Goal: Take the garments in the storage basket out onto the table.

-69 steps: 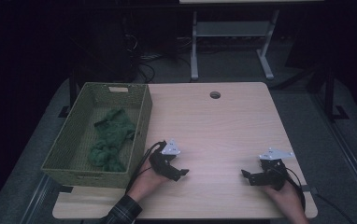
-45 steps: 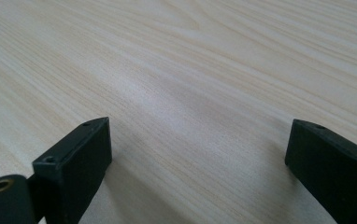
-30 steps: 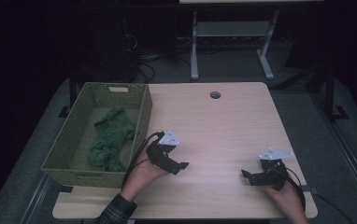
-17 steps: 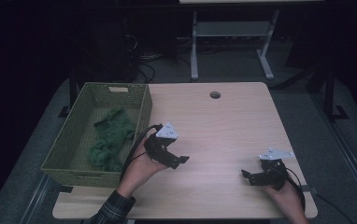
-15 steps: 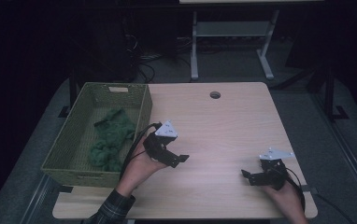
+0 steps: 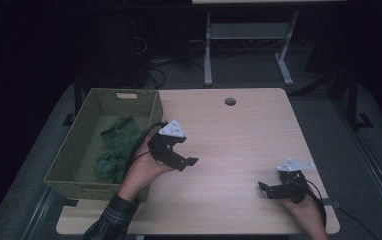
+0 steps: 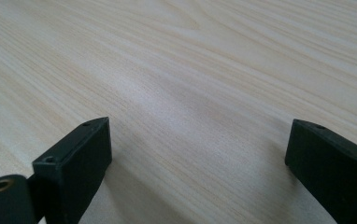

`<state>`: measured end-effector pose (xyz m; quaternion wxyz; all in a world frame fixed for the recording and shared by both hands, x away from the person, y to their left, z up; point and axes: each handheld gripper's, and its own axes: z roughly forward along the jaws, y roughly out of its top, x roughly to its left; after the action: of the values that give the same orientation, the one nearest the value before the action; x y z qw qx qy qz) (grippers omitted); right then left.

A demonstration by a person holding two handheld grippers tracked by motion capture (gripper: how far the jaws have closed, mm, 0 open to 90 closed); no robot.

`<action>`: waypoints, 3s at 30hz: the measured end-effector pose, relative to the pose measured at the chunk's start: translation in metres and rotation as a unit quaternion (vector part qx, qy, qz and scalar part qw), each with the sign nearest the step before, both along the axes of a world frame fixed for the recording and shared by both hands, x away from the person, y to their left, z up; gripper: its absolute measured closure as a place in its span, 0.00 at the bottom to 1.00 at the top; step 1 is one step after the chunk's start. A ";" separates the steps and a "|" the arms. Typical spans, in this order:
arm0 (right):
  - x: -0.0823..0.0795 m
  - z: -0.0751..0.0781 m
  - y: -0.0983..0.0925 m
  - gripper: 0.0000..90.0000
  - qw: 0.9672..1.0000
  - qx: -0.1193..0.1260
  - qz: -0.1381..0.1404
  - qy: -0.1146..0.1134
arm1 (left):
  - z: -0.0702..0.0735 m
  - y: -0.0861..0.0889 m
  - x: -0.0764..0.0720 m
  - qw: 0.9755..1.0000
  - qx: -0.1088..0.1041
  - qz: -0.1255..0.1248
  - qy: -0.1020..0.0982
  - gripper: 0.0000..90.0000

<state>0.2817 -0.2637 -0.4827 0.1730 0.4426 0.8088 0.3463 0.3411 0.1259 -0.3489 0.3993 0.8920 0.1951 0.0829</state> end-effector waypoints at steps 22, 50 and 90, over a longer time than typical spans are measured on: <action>0.000 0.000 0.000 0.08 1.000 0.001 -0.001 0.000 | 0.019 0.047 0.006 0.999 -0.009 0.044 -0.015 0.17; 0.000 0.000 0.000 0.08 1.000 0.001 -0.001 0.001 | 0.011 0.153 0.012 0.987 0.027 0.157 -0.016 0.43; -0.001 0.000 0.001 0.08 1.000 0.001 0.008 0.001 | -0.060 0.177 0.042 0.966 0.154 0.198 0.059 0.56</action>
<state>0.2812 -0.2630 -0.4827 0.1691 0.4365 0.8124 0.3477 0.3836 0.3025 -0.4084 0.2204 0.8896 0.3759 0.1365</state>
